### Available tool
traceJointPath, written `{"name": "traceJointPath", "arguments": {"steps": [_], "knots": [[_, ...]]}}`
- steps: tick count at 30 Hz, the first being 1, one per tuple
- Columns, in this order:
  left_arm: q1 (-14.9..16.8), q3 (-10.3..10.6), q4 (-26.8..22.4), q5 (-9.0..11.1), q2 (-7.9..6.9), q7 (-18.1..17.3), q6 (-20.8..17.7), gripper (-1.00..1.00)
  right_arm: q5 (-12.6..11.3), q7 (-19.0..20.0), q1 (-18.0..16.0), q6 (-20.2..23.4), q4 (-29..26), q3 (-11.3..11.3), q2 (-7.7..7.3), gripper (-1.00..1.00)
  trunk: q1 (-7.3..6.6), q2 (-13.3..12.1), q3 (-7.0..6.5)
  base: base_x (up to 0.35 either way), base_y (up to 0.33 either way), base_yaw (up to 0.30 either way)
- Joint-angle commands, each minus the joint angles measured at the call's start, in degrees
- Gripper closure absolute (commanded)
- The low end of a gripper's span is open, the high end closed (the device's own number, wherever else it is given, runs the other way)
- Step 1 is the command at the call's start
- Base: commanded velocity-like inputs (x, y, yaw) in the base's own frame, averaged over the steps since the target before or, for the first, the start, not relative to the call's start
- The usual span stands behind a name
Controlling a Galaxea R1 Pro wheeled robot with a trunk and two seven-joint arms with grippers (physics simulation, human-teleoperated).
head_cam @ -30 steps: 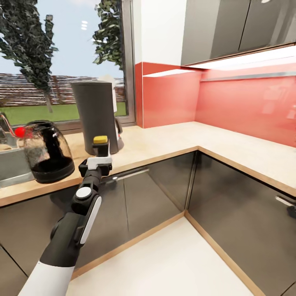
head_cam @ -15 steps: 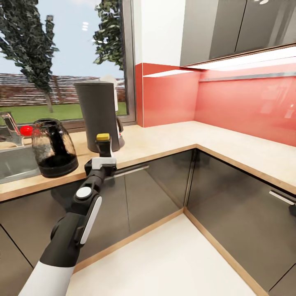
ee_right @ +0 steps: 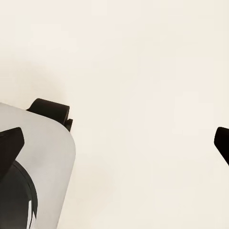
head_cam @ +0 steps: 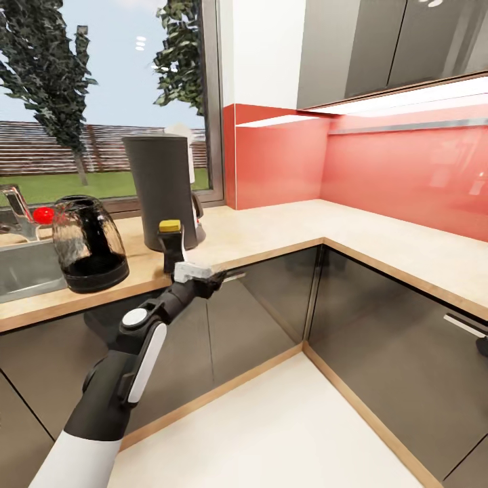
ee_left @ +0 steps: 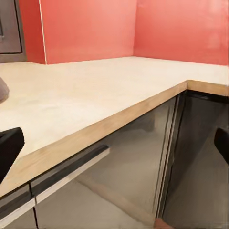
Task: Set up a coffee station on the kitchen countertop: keep the coffee maker on the countertop, move the bottle of coffee from the kitchen shelf to the counter next to the coffee maker, place a paper coffee filter on top of the coffee maker, put the saucer next to the coffee maker with the coffee cup on the saucer, and place the electric kettle next to the coffee maker.
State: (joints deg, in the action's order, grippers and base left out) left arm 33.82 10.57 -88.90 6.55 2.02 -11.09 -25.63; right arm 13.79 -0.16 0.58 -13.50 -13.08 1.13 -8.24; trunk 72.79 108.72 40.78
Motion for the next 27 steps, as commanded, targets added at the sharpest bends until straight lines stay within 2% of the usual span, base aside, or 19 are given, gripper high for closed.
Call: {"name": "traceJointPath", "arguments": {"steps": [1, 2, 4, 6, 8, 9, 10, 12, 13, 15, 16, 18, 20, 23, 25, 26, 27], "knots": [[0.0, -0.1, 0.4, 1.1, 0.02, -5.2, -0.5, -1.00, 0.2, 0.0, 0.0, 0.0, -0.1, 0.1, -0.02, -1.00, 0.00, 0.0, 0.04, 0.000, 0.000, 0.000], [0.0, -0.1, 1.2, 1.4, 0.01, -8.5, -0.5, -1.00, 0.2, 0.0, 0.0, 0.0, -0.1, 0.1, -0.02, -1.00, 0.00, 0.0, 0.04, 0.000, 0.000, 0.000], [-0.1, -0.1, 2.6, 1.7, 0.01, -11.6, -0.5, -1.00, 0.2, 0.0, 0.0, 0.0, -0.1, 0.1, -0.02, -1.00, 0.00, 0.0, 0.04, 0.000, 0.000, 0.000], [-0.5, 0.0, 7.6, 1.9, 0.01, -17.8, -0.3, -1.00, 0.2, 0.0, 0.0, -0.1, -0.1, 0.1, -0.02, -1.00, 0.00, 0.0, 0.04, 0.000, 0.000, 0.000], [-0.6, 0.0, 11.3, 1.9, 0.04, -21.0, 0.5, -1.00, 0.2, 0.0, 0.0, -0.1, -0.1, 0.1, -0.02, -1.00, 0.00, 0.0, 0.04, 0.000, 0.000, 0.000], [-0.6, 0.0, 15.3, 2.0, 0.06, -24.3, 2.3, -1.00, 0.2, 0.0, 0.0, -0.1, -0.1, 0.1, -0.02, -1.00, 0.00, 0.0, 0.04, 0.000, 0.000, 0.000], [-0.7, 0.0, 17.4, 2.0, 0.07, -26.0, 3.7, -1.00, 0.2, 0.0, 0.0, -0.1, -0.1, 0.1, -0.02, -1.00, 0.00, 0.0, 0.04, 0.000, 0.000, 0.000], [-0.7, 0.1, 26.2, 1.9, 0.04, -34.0, 10.5, -1.00, 0.2, 0.0, 0.0, -0.1, -0.1, 0.1, -0.02, -1.00, 0.00, 0.0, 0.04, 0.000, 0.000, 0.000], [-0.7, 0.0, 28.5, 1.9, 0.03, -36.2, 12.2, -1.00, 0.2, 0.0, 0.0, -0.1, -0.1, 0.1, -0.02, -1.00, 0.00, 0.0, 0.04, 0.000, 0.000, 0.000], [-0.8, -0.1, 37.6, 1.7, -0.22, -43.5, 17.5, -1.00, 0.2, 0.0, 0.0, -0.1, -0.1, 0.1, -0.02, -1.00, 0.00, 0.0, 0.04, 0.000, 0.000, 0.000], [-0.8, -0.1, 42.0, 1.7, -0.71, -45.7, 19.8, -1.00, 0.2, 0.0, 0.0, -0.1, -0.1, 0.1, -0.02, -1.00, 0.00, 0.0, 0.04, 0.000, 0.000, 0.000], [-0.8, -0.1, 46.3, 1.7, -1.36, -47.1, 22.1, -1.00, 0.2, 0.0, 0.0, -0.1, -0.1, 0.1, -0.02, -1.00, 0.00, 0.0, 0.04, 0.000, 0.000, 0.000], [-0.8, -0.2, 54.9, 1.8, -2.52, -48.6, 27.1, -1.00, 0.2, 0.0, 0.0, -0.1, -0.1, 0.0, -0.02, -1.00, 0.00, 0.0, 0.04, 0.000, 0.000, 0.000], [-0.8, -0.2, 61.9, 1.8, -3.38, -49.0, 30.3, -1.00, 0.2, 0.0, 0.0, -0.2, -0.1, 0.0, -0.02, -1.00, 0.00, 0.0, 0.04, 0.000, 0.000, 0.000], [-0.8, -0.3, 72.0, 2.1, -4.84, -49.2, 34.0, -1.00, 0.2, 0.0, 0.0, -0.2, -0.2, 0.0, -0.02, -1.00, 0.00, 0.0, 0.04, 0.000, 0.000, 0.000], [-0.8, -0.3, 74.4, 2.4, -5.20, -49.2, 34.9, -1.00, 0.2, 0.0, 0.0, -0.1, -0.2, 0.0, -0.02, -1.00, 0.00, 0.0, 0.04, 0.000, 0.000, 0.000], [-0.8, -0.4, 78.8, 3.8, -5.85, -49.2, 36.4, -1.00, 0.2, 0.0, 0.0, -0.1, -0.2, 0.0, -0.02, -1.00, 0.00, 0.0, 0.04, 0.000, 0.000, 0.000]]}}
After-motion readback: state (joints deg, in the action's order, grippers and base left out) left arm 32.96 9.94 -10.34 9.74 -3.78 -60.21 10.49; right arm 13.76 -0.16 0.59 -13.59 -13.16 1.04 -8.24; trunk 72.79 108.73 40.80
